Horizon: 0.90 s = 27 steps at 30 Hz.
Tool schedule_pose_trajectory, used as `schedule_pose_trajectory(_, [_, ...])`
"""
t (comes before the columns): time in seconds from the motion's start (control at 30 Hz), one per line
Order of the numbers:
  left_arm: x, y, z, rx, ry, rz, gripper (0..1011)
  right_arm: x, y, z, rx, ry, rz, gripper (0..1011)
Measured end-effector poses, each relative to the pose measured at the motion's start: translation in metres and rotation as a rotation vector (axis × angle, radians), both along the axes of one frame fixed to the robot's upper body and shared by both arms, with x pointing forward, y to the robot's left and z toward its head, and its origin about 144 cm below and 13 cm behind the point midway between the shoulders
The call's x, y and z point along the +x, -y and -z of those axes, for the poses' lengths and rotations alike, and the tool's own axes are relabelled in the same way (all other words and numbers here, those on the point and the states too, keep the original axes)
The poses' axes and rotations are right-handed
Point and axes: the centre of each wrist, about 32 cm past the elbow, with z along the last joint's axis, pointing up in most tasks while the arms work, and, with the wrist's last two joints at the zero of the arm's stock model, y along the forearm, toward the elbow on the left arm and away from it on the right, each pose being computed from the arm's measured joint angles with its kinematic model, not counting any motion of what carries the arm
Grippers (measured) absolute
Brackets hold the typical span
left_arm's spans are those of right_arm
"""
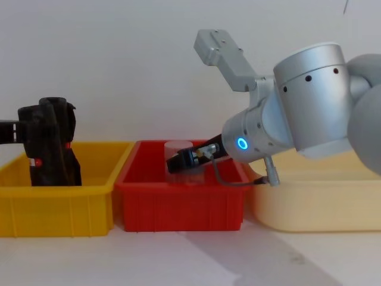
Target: Pick up the garbage bag with the one hand and transfer it to the other hand.
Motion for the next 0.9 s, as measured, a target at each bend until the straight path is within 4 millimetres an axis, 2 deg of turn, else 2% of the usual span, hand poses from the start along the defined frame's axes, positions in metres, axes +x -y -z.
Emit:
schedule_pose_trajectory(0.27, [0.0, 0.0, -0.0001, 0.0, 0.0, 0.0, 978, 0.0, -0.0002, 0.0002, -0.001, 0.0, 0.0, 661])
schedule_pose_trajectory(0.6, [0.0, 0.0, 0.0, 0.0, 0.0, 0.0, 738, 0.0, -0.0002, 0.0004, -0.001, -0.001, 0.0, 661])
schedule_pose_trajectory(0.83, [0.0, 0.0, 0.0, 0.0, 0.0, 0.0, 515, 0.0, -0.0002, 0.0005, -0.001, -0.001, 0.0, 661])
schedule_pose_trajectory(0.9, [0.0, 0.0, 0.0, 0.0, 0.0, 0.0, 499, 0.0, -0.0002, 0.0004, -0.001, -0.001, 0.0, 661])
